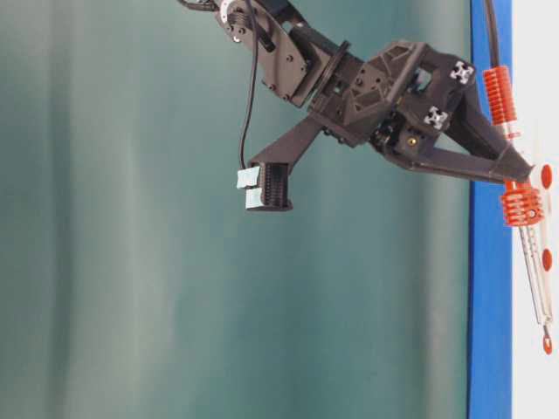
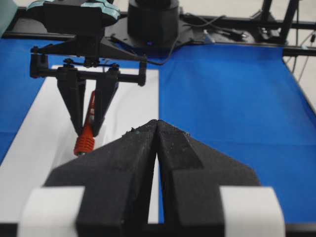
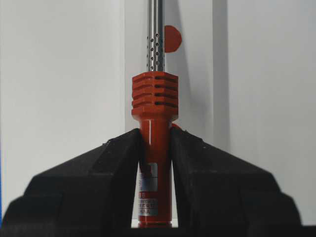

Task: Touch the tip of the soldering iron to the mark.
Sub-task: 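Lower the iron tip onto the leftmost red dot, then raise the iron tip off the strip and shift it right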

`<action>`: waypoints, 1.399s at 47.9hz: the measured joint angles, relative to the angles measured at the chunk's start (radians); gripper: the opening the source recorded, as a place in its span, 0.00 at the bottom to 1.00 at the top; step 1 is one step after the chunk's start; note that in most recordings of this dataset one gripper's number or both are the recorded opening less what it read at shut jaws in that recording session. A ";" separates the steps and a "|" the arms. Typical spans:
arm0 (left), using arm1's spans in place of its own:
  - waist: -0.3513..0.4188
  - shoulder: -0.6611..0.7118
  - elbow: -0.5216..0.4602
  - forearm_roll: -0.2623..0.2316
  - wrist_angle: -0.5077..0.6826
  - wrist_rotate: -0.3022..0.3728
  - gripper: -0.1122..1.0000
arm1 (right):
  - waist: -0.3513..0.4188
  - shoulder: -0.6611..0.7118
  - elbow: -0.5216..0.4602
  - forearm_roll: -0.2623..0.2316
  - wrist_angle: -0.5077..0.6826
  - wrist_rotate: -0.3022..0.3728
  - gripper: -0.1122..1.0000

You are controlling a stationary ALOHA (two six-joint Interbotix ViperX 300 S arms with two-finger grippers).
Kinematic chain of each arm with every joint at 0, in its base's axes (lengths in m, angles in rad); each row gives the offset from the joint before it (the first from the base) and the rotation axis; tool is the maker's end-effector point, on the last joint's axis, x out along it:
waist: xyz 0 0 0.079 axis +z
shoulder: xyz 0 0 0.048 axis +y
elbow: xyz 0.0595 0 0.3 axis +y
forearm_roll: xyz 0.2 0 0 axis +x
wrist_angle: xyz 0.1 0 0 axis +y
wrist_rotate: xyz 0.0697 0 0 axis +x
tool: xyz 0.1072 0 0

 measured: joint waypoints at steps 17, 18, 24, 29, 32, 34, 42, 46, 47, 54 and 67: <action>0.000 0.000 0.000 0.000 0.000 0.000 0.10 | 0.000 -0.002 0.000 0.000 0.003 0.000 0.16; 0.000 0.000 0.000 0.000 0.002 0.000 0.10 | 0.000 0.000 0.000 0.000 0.003 0.000 0.16; 0.000 0.000 0.002 0.002 0.000 0.000 0.10 | 0.000 -0.002 0.000 0.000 0.005 0.002 0.16; 0.000 0.000 0.002 0.000 0.000 0.000 0.10 | 0.000 0.000 0.000 0.000 0.005 0.003 0.16; 0.000 0.000 0.000 0.000 0.000 0.000 0.10 | 0.000 0.000 0.000 0.000 0.005 0.003 0.16; 0.000 0.000 0.000 0.000 0.002 0.000 0.10 | 0.000 0.000 0.000 0.000 0.005 0.003 0.16; 0.000 0.000 0.002 0.002 0.000 0.000 0.10 | 0.000 -0.002 -0.002 0.000 0.005 0.003 0.16; 0.002 0.000 0.000 0.000 0.000 0.000 0.10 | 0.000 -0.002 -0.003 0.000 0.003 0.006 0.16; 0.000 0.000 0.002 0.000 0.000 0.000 0.10 | 0.000 0.000 -0.003 0.000 0.003 0.005 0.16; 0.000 0.000 0.000 0.000 0.000 -0.002 0.10 | 0.000 -0.002 -0.006 0.000 0.003 0.006 0.16; 0.000 -0.002 0.002 0.000 0.000 0.000 0.10 | 0.000 -0.005 -0.009 0.000 0.018 0.006 0.16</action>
